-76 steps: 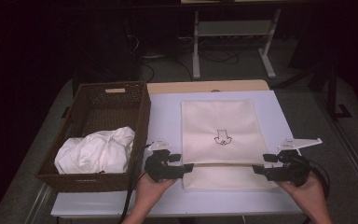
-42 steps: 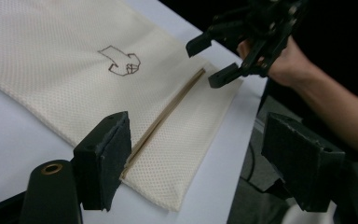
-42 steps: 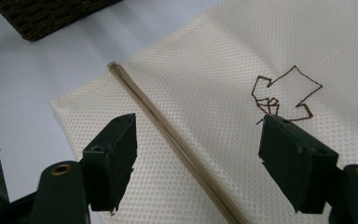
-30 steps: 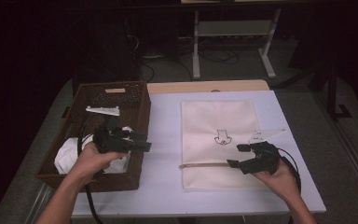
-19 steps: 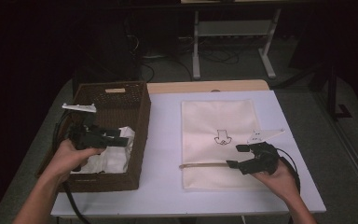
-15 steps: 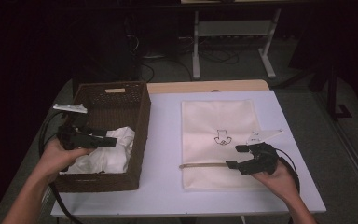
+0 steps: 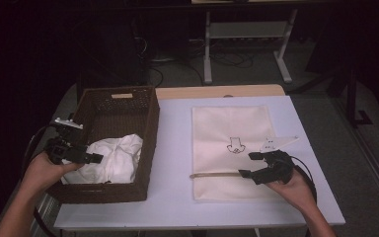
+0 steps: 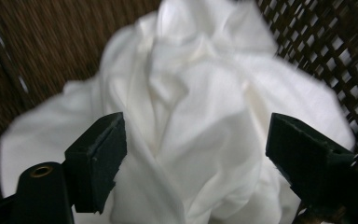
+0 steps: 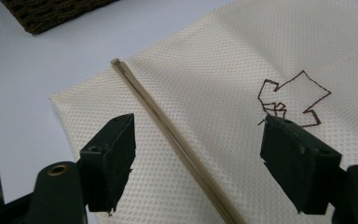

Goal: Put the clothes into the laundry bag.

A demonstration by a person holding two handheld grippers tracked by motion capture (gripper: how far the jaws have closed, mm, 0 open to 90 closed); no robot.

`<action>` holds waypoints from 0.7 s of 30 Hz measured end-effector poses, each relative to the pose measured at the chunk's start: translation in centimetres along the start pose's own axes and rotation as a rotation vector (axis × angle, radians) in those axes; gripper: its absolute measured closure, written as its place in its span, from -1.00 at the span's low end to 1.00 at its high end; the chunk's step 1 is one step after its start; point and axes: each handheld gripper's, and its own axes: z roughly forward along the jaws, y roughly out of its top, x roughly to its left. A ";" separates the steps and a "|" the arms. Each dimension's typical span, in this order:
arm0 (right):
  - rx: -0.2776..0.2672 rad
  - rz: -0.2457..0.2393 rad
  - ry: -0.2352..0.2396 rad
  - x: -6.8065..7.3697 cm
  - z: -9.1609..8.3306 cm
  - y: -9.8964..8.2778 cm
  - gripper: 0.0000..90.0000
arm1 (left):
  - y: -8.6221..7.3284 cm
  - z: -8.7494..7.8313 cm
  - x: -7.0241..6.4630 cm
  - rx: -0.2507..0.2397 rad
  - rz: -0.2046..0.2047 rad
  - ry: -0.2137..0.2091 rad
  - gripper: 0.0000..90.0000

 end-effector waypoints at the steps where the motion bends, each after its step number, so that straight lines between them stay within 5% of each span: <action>1: 0.000 -0.003 -0.005 -0.1 0.1 0.0 -0.44 | 0.0 0.0 0.0 0.000 0.000 0.000 -0.58; 13: 0.034 -0.074 0.015 -2.0 1.4 0.7 -0.28 | 1.1 4.2 -0.5 0.175 0.014 0.007 -0.75; 19: 0.093 -0.117 0.047 -2.2 2.4 0.6 -0.11 | 1.7 5.3 -0.1 0.240 0.008 0.002 -0.54; 21: 0.115 -0.117 0.076 -2.4 2.8 0.7 -0.02 | 1.7 6.4 -0.3 0.248 0.039 0.025 -0.43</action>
